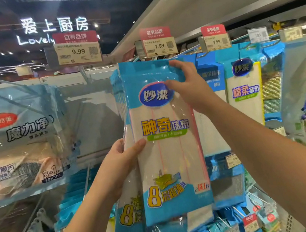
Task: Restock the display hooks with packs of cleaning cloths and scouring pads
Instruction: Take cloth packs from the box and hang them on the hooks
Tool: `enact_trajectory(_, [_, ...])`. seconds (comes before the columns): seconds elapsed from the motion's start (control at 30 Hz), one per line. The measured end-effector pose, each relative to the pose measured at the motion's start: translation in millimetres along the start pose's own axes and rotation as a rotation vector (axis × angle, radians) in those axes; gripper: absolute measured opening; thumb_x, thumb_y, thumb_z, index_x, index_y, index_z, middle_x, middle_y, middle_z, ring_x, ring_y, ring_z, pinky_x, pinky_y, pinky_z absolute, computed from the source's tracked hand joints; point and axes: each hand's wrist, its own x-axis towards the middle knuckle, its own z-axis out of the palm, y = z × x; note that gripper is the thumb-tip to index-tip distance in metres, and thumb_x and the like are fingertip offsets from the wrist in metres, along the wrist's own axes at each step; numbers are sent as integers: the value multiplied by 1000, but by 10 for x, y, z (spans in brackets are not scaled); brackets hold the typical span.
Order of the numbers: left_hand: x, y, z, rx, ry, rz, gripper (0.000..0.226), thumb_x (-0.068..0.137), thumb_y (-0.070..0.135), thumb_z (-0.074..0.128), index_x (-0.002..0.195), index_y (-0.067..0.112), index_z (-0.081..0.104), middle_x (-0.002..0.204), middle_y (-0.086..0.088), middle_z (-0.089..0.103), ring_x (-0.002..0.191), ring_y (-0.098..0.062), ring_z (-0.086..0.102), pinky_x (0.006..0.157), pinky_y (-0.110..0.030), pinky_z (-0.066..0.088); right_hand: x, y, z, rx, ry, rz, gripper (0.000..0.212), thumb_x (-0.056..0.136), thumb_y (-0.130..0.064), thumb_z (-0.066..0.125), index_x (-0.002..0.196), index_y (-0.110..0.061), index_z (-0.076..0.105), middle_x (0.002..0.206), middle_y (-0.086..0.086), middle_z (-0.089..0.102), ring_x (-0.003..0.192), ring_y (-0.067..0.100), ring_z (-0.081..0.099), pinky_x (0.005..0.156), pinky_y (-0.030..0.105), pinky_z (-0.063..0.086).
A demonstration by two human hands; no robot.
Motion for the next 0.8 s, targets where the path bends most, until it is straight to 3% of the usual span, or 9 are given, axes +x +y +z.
enact_trajectory(0.07, [8, 33, 25, -4, 3, 9, 75, 63, 52, 87, 123, 20, 55, 107, -5, 77, 97, -31, 75, 93, -58, 56, 76, -8, -24, 20, 13, 16, 57, 92, -23, 69, 144, -23, 45, 136, -4, 41, 122, 6, 50, 86, 19, 56])
enact_trajectory(0.17, [19, 78, 59, -8, 14, 13, 70, 61, 50, 76, 121, 21, 56, 103, -4, 78, 93, -31, 76, 90, -59, 57, 174, -6, -52, 45, 19, 44, 60, 90, -24, 72, 143, -21, 45, 137, -3, 44, 121, 8, 54, 97, 32, 54])
enact_trajectory(0.43, [30, 62, 70, 0, 13, -37, 65, 68, 45, 75, 124, 20, 54, 106, -7, 77, 92, -34, 76, 87, -59, 58, 419, 29, -76, -19, -50, 81, 64, 85, -31, 75, 141, -23, 46, 138, -3, 44, 124, 14, 54, 99, 41, 53])
enact_trajectory(0.57, [63, -9, 52, -4, 31, -66, 66, 70, 44, 77, 126, 18, 54, 107, -9, 77, 93, -36, 75, 87, -60, 57, 376, 76, -31, -151, -80, 80, 59, 91, -33, 70, 144, -30, 43, 137, -2, 39, 118, 11, 51, 88, 24, 52])
enact_trajectory(0.7, [100, -52, 29, 35, 81, -61, 62, 75, 47, 80, 124, 18, 56, 105, -7, 78, 92, -34, 76, 85, -58, 59, 175, 99, 53, -284, 35, 50, 58, 93, -43, 65, 145, -29, 42, 140, 1, 30, 116, 10, 45, 84, 18, 43])
enact_trajectory(0.8, [136, -62, -7, 55, 98, -71, 66, 73, 52, 82, 124, 19, 57, 106, -5, 78, 92, -33, 76, 84, -58, 59, -105, 159, 163, -361, 65, 25, 72, 86, -48, 71, 147, -28, 38, 153, 4, 17, 137, 20, 36, 104, 31, 40])
